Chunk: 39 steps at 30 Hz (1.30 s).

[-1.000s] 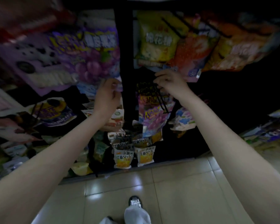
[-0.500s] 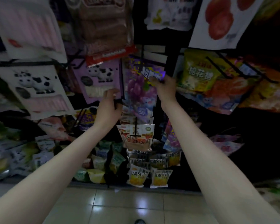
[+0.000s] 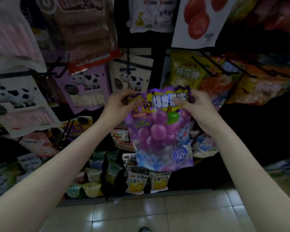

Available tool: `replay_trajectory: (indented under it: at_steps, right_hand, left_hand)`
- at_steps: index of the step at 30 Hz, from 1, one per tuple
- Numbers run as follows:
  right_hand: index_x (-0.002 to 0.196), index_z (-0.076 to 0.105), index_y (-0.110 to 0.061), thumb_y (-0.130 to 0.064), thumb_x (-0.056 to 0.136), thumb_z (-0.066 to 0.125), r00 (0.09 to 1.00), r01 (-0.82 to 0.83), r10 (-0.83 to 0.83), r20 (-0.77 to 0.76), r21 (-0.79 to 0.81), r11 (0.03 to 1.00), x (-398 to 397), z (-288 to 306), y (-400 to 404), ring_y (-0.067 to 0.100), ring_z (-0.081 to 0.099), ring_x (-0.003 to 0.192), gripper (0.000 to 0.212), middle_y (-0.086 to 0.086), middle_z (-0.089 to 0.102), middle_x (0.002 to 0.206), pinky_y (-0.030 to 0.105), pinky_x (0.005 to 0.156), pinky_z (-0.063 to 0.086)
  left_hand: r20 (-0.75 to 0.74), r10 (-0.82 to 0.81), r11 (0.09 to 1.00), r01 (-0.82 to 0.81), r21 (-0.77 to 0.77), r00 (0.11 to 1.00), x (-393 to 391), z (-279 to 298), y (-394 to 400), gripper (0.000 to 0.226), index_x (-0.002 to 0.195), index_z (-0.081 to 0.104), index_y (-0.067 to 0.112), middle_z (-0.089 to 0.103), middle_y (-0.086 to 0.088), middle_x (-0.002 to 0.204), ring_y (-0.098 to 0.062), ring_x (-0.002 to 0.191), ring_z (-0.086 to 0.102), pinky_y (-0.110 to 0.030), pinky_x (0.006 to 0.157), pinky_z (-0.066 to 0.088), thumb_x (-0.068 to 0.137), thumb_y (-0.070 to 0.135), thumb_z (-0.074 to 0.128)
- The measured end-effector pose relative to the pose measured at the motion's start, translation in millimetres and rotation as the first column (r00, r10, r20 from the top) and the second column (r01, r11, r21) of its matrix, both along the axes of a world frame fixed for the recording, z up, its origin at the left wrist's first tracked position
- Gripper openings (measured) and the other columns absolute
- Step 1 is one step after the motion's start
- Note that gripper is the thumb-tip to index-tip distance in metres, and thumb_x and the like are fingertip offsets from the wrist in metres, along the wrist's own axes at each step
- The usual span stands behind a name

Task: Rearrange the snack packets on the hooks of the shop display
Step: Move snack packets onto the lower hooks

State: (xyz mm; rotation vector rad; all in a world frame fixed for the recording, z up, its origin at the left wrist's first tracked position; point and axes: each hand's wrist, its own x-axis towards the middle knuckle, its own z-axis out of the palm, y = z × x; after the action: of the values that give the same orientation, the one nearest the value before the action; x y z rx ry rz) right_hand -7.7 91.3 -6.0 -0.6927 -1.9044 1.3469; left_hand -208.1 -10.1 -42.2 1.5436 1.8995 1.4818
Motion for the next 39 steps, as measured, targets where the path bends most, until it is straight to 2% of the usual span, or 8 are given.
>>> replay_trajectory:
  at_steps: [4, 7, 11, 15, 26, 29, 35, 39]
  right_hand:
    - [0.086, 0.062, -0.020, 0.000, 0.075, 0.073, 0.898, 0.025, -0.088, 0.432, 0.151, 0.988, 55.6, -63.8, 11.6, -0.012, 0.051, 0.065, 0.025, -0.013, 0.057, 0.075, 0.021, 0.066, 0.038]
    - [0.083, 0.067, -0.008, 0.002, 0.075, 0.073, 0.827, 0.010, -0.070, 0.558, 0.111, 0.994, 89.6, -122.5, 8.3, -0.009, 0.052, 0.065, 0.015, -0.003, 0.058, 0.073, 0.021, 0.064, 0.036]
    - [0.081, 0.068, 0.004, -0.003, 0.078, 0.072, 0.802, 0.191, -0.203, 0.561, 0.081, 0.978, 103.4, -174.4, 21.1, 0.012, 0.052, 0.071, 0.009, 0.008, 0.060, 0.070, 0.022, 0.058, 0.033]
    - [0.097, 0.066, 0.004, -0.011, 0.087, 0.064, 0.778, 0.302, -0.267, 0.569, 0.035, 0.953, 99.2, -201.2, 55.0, 0.023, 0.060, 0.089, 0.019, 0.018, 0.065, 0.093, 0.022, 0.061, 0.031]
    - [0.110, 0.063, 0.001, -0.015, 0.093, 0.057, 0.722, 0.297, -0.260, 0.642, 0.052, 0.954, 91.7, -210.5, 121.4, 0.035, 0.056, 0.107, 0.024, 0.021, 0.062, 0.114, 0.038, 0.079, 0.039]
    - [0.115, 0.061, -0.003, -0.017, 0.094, 0.055, 0.694, 0.312, -0.281, 0.663, 0.075, 0.947, 86.7, -209.8, 129.4, 0.032, 0.055, 0.109, 0.026, 0.017, 0.061, 0.119, 0.034, 0.079, 0.038]
    - [0.117, 0.061, -0.005, -0.022, 0.094, 0.056, 0.637, 0.253, -0.222, 0.738, 0.071, 0.965, 79.2, -214.9, 142.0, 0.025, 0.057, 0.107, 0.028, 0.009, 0.060, 0.121, 0.029, 0.081, 0.041]
    - [0.114, 0.062, -0.007, -0.022, 0.095, 0.056, 0.651, 0.249, -0.214, 0.728, 0.062, 0.967, 81.2, -224.5, 143.9, 0.024, 0.057, 0.102, 0.025, 0.008, 0.061, 0.119, 0.030, 0.079, 0.040]
  left_hand:
    - [-0.045, -0.272, 0.932, 0.252, -0.260, 0.961, 41.6, -57.2, 10.6, 0.018, 0.083, 0.067, 0.006, 0.054, 0.010, 0.063, 0.005, 0.058, 0.049, -0.013, 0.056, 0.032, 0.085, 0.023, 0.064]
    - [-0.053, -0.345, 0.860, 0.292, -0.419, 0.937, 72.1, -104.1, 27.1, 0.014, 0.084, 0.065, 0.005, 0.054, 0.008, 0.066, 0.003, 0.058, 0.049, -0.012, 0.056, 0.034, 0.089, 0.017, 0.062]
    - [-0.125, -0.384, 0.777, 0.248, -0.578, 0.915, 92.5, -143.7, 62.9, 0.014, 0.088, 0.063, 0.010, 0.063, -0.004, 0.084, -0.021, 0.081, 0.060, -0.026, 0.063, 0.038, 0.092, 0.023, 0.058]
    - [-0.131, -0.377, 0.699, 0.189, -0.690, 0.917, 104.1, -162.0, 97.8, 0.025, 0.109, 0.062, 0.009, 0.062, -0.009, 0.103, -0.023, 0.091, 0.059, -0.029, 0.071, 0.043, 0.095, 0.027, 0.052]
    - [-0.076, -0.232, 0.728, 0.121, -0.675, 0.970, 114.2, -179.1, 153.1, 0.023, 0.104, 0.062, 0.007, 0.062, -0.009, 0.093, -0.019, 0.073, 0.055, -0.031, 0.064, 0.041, 0.096, 0.026, 0.051]
    - [-0.092, -0.203, 0.739, 0.092, -0.667, 0.975, 114.5, -182.0, 162.3, 0.023, 0.100, 0.063, 0.008, 0.056, -0.004, 0.074, -0.012, 0.056, 0.047, -0.028, 0.054, 0.036, 0.096, 0.027, 0.050]
    - [-0.214, -0.234, 0.682, 0.003, -0.731, 0.948, 118.2, -185.5, 174.0, 0.020, 0.095, 0.059, 0.009, 0.053, -0.005, 0.082, -0.025, 0.080, 0.057, -0.029, 0.063, 0.035, 0.097, 0.026, 0.047]
    - [-0.204, -0.203, 0.699, -0.004, -0.716, 0.958, 116.0, -189.2, 170.2, 0.024, 0.100, 0.061, 0.008, 0.051, -0.003, 0.071, -0.020, 0.066, 0.049, -0.028, 0.059, 0.034, 0.097, 0.027, 0.047]
